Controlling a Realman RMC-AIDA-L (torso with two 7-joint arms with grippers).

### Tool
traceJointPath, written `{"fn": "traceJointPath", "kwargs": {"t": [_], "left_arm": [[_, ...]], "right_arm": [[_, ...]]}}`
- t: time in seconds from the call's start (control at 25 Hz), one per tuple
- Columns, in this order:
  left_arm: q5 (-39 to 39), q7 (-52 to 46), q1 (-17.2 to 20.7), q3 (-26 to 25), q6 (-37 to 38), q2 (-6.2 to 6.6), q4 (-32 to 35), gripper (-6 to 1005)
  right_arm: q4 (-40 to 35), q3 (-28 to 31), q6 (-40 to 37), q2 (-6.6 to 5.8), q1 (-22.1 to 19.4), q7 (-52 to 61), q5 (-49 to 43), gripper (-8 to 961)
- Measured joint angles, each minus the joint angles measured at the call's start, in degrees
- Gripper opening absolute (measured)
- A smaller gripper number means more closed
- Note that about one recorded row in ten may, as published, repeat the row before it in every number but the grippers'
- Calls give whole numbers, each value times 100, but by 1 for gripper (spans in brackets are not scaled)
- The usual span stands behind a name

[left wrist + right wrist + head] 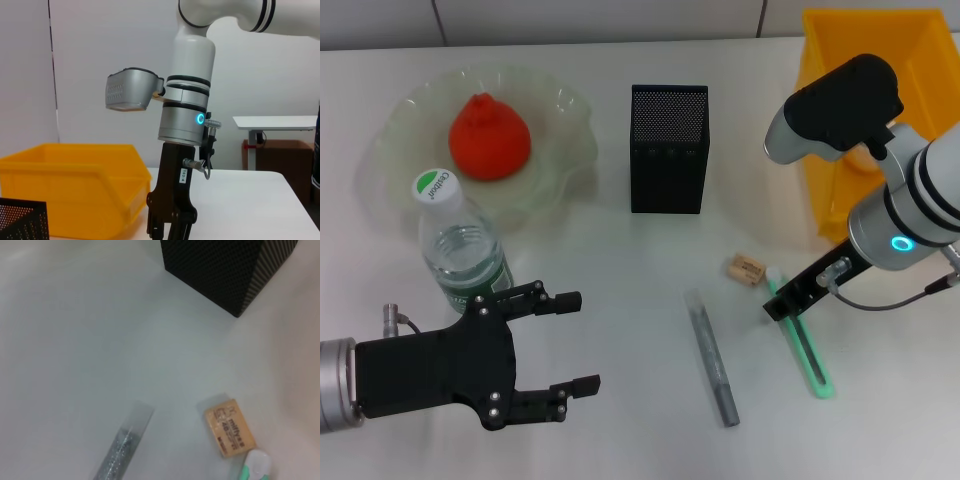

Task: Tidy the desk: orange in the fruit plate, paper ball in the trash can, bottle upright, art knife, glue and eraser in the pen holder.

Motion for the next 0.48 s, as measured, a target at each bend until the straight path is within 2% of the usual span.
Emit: {"fn": "traceJointPath", "kwargs": {"t": [0.24, 0.48], "left_arm": [[-1, 0, 15, 0, -12, 0, 2, 788], [-2, 0, 35, 1, -11, 0, 2, 788]], "right_arm": [[79, -9, 8, 2, 10, 6, 0, 420], [200, -18, 20, 2, 29, 0, 7, 291]]}}
